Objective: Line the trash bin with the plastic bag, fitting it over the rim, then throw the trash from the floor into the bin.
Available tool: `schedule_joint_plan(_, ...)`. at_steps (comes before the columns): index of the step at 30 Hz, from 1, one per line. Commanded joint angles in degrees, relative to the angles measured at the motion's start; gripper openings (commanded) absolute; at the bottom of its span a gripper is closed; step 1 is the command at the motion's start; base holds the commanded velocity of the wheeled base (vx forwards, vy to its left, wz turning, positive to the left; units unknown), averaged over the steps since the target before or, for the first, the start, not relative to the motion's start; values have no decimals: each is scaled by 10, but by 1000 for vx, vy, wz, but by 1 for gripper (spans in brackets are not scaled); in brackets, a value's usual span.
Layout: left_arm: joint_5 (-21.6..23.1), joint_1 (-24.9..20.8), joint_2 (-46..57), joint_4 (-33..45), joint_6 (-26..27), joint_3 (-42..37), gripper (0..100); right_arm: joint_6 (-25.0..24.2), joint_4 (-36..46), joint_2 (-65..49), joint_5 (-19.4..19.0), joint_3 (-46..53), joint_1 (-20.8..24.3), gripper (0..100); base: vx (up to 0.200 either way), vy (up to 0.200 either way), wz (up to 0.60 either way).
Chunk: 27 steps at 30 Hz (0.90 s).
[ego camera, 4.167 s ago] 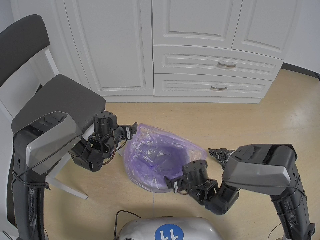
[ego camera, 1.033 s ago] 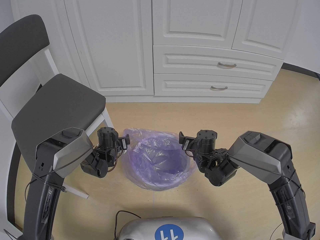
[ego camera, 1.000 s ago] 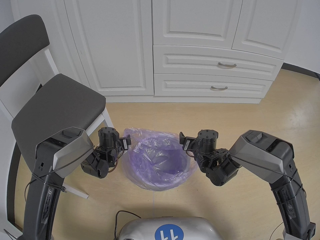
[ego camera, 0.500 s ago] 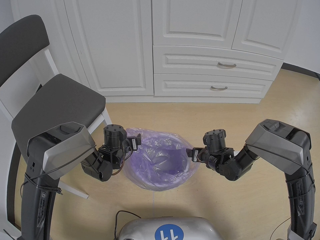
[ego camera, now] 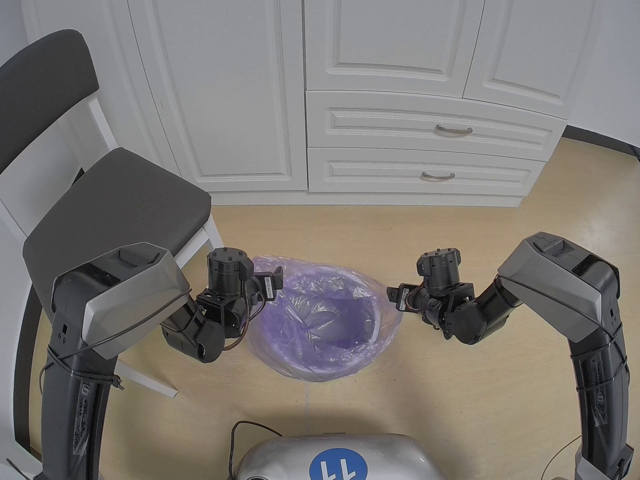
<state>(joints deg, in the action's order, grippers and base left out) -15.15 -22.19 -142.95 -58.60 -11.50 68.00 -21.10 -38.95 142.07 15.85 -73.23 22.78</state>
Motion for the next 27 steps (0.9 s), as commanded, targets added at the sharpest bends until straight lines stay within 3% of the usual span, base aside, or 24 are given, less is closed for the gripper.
schedule_joint_plan(1, -1, 1, -2, 0, 0, 1, 100, -2, 1, 25, -3, -7, 2, 100, 0, 0, 0)
schedule_joint_plan(8, -1, 2, -7, 0, 0, 6, 100, -16, 3, 99, -1, -56, 12, 100, 0, 0, 0)
schedule_joint_plan(13, -1, 5, -11, 0, 0, 9, 100, -86, 21, 127, -2, -133, -2, 100, 0, 0, 0)
schedule_joint_plan(17, -1, 6, -16, 1, -1, 15, 100, -104, 46, 176, 17, -216, -16, 100, 0, 0, 0)
schedule_joint_plan(25, -1, 9, -22, 1, 0, 19, 100, -129, 194, 203, 38, -315, -25, 100, 0, 0, 0)
schedule_joint_plan(27, -2, 9, -24, 1, 0, 20, 100, -143, 274, 206, 40, -353, -26, 100, 0, 0, 0)
